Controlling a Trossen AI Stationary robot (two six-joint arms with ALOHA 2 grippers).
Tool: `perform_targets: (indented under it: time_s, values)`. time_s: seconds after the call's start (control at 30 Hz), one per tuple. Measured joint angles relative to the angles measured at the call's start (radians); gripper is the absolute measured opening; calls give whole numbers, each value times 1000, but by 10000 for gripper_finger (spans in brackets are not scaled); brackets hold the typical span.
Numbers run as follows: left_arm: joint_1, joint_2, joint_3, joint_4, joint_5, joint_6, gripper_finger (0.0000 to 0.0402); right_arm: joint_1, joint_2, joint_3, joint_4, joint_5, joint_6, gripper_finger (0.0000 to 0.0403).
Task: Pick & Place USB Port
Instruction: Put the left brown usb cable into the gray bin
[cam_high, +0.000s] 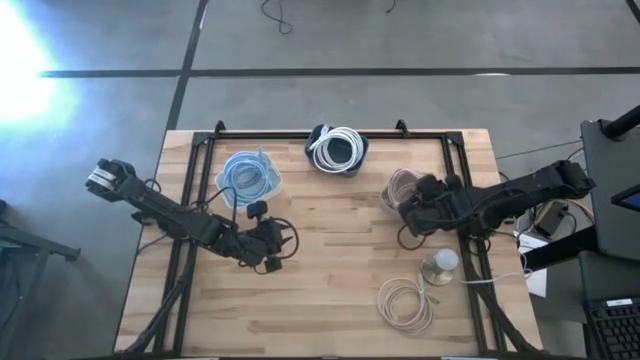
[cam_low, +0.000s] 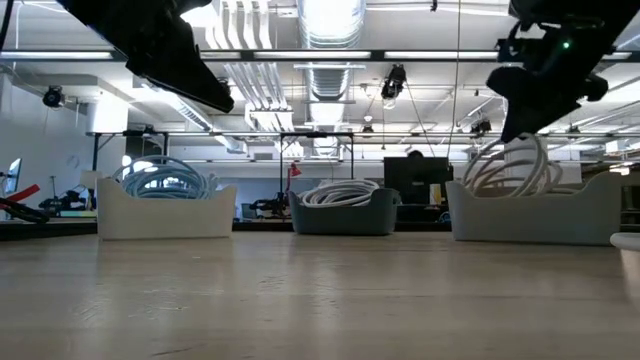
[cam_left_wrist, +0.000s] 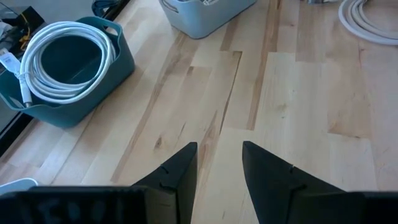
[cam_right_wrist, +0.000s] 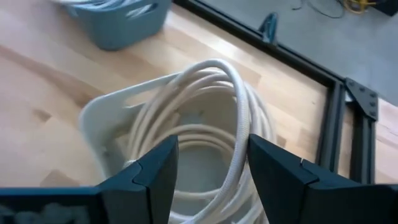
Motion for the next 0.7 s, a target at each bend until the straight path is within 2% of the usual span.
perform_targets:
  time_s: [0.23, 0.37, 0.5, 0.7]
  values:
    - [-1, 0, 0, -1, 1, 0, 135, 0, 29, 45, -12, -32, -41, 187]
    - [-1, 0, 0, 0, 7, -6, 135, 0, 35, 36, -78, -67, 1, 188]
    - [-1, 0, 0, -2, 10, -17, 135, 0, 36, 16, -141, -179, 130, 188]
    - [-1, 0, 0, -2, 10, -18, 135, 1, 38, 10, -142, -294, 162, 187]
